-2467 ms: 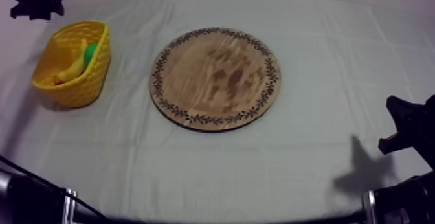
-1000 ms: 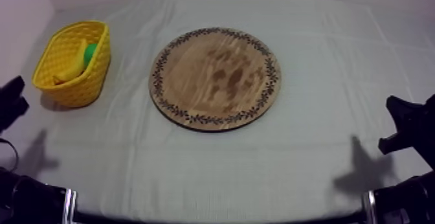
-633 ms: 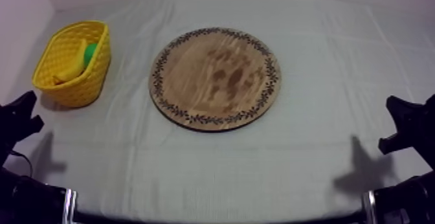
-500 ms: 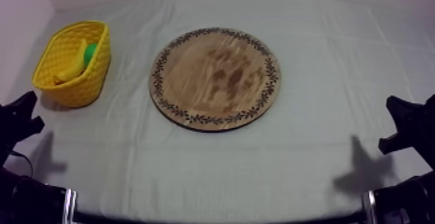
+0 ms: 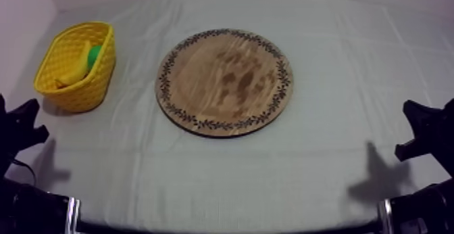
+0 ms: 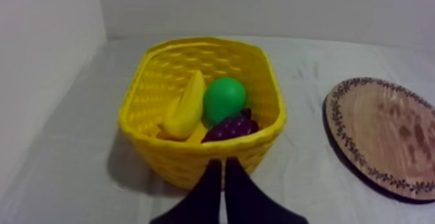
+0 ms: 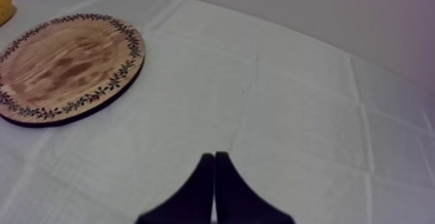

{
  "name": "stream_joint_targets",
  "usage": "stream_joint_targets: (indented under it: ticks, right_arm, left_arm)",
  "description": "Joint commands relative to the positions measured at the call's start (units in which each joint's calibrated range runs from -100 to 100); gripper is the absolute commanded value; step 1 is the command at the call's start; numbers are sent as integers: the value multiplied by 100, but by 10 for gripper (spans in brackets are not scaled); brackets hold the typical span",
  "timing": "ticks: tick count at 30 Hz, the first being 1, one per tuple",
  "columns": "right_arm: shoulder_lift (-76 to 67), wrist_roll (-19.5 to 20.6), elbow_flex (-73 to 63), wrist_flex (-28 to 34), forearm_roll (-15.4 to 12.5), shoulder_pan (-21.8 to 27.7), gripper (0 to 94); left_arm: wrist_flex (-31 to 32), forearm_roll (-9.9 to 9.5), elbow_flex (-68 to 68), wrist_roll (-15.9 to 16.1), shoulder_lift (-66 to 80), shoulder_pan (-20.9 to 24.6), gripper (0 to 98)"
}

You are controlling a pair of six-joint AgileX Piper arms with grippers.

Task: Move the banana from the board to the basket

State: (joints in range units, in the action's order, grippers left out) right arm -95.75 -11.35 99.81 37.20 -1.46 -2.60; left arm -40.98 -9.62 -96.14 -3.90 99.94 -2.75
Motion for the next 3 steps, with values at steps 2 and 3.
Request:
stream_joint_targets:
  ticks: [2, 3]
  right_arm:
    - [0, 2, -3, -2, 2, 0, 3]
    - [0, 1, -3, -2, 2, 0, 3]
  left_arm:
    - [28, 147, -32, 167, -1, 15, 0]
    - [44, 189, -48, 204, -2, 18, 0]
